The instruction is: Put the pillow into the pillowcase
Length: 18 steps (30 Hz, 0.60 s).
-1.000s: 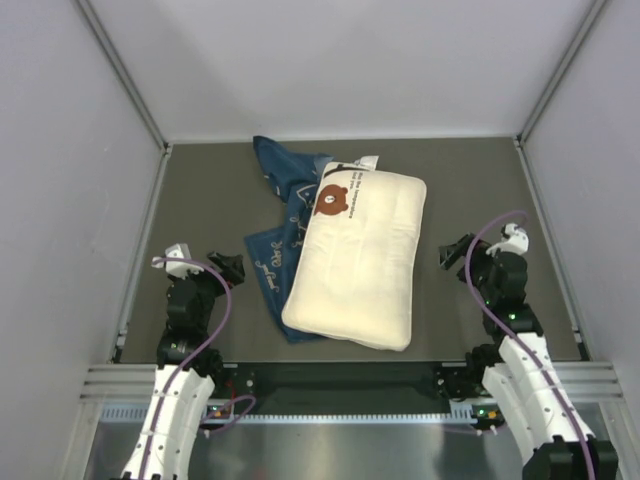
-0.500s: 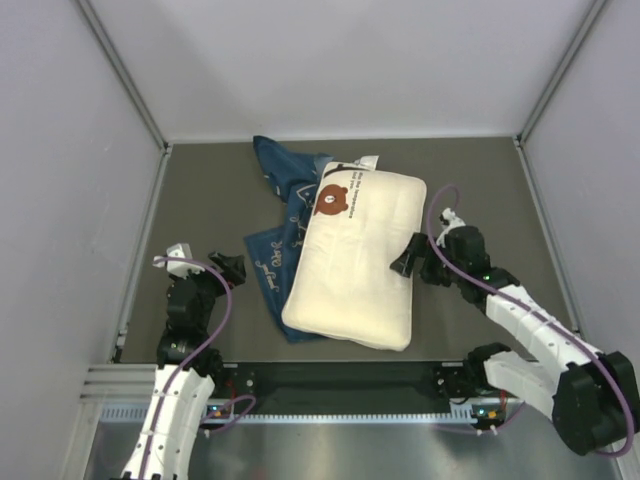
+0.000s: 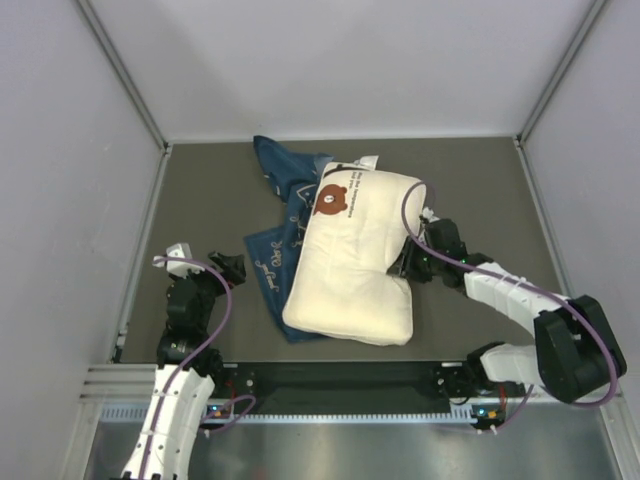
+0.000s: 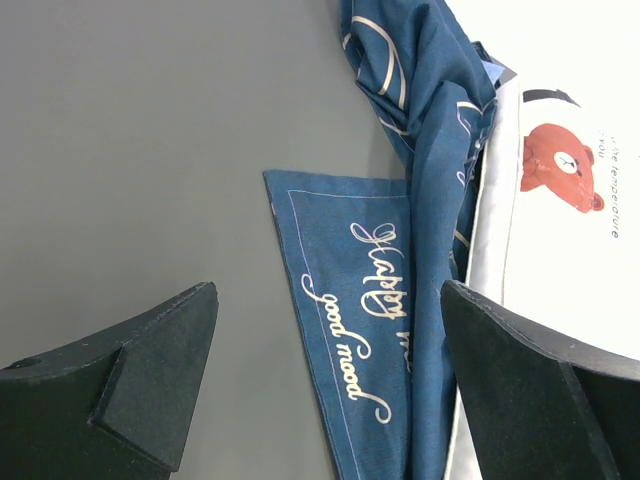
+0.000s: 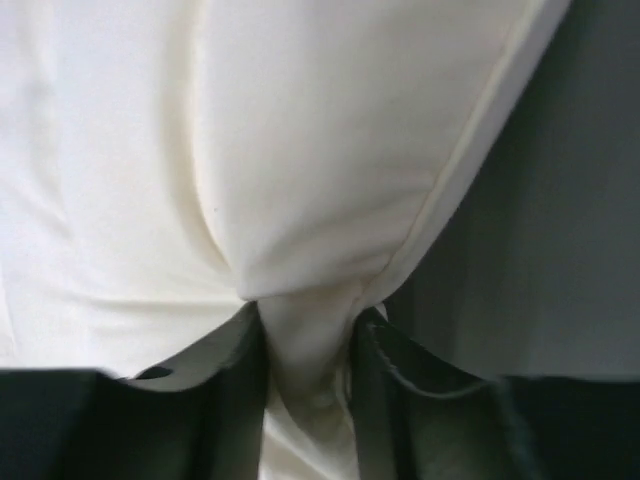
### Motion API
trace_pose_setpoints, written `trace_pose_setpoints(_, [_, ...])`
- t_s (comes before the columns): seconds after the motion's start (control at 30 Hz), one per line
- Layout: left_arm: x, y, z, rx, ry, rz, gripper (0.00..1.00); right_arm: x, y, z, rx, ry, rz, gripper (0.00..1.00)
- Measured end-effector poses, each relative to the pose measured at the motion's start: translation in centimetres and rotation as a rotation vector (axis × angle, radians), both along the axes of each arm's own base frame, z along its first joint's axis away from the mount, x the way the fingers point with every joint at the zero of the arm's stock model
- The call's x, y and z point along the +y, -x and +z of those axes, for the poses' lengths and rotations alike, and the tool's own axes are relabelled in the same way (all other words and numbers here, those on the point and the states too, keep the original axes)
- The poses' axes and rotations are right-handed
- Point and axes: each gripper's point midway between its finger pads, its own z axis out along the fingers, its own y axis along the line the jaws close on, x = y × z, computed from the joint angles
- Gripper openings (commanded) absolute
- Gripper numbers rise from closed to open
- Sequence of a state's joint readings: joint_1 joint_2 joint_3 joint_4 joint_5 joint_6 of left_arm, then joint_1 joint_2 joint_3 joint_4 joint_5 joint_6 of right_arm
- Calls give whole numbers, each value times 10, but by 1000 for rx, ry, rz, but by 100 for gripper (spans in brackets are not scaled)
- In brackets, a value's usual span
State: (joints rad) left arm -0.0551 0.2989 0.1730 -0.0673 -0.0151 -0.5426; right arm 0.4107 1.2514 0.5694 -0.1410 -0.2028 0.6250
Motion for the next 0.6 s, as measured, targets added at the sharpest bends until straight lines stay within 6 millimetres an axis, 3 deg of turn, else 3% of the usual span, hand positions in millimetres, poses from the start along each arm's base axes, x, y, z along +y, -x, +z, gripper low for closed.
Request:
trace_pose_setpoints(0.07, [0, 0, 0, 0, 0, 0, 98, 4, -7, 11, -5, -11, 3, 6])
trace_pose_setpoints(0.13, [0, 0, 0, 0, 0, 0, 98, 5, -16, 25, -21, -19, -2, 0])
trace_pose_setpoints(0.23, [0, 0, 0, 0, 0, 0, 97, 4, -32, 54, -63, -49, -24, 0])
trace_pose_setpoints(0.37, [0, 0, 0, 0, -1, 0, 97, -9, -56, 107, -143, -111, -72, 0])
trace_pose_setpoints(0.47, [0, 0, 0, 0, -1, 0, 97, -44, -78, 151, -225, -155, -163, 0])
trace_pose_setpoints(0.6, [0, 0, 0, 0, -3, -1, 97, -105, -88, 181, -291, -179, -313, 1])
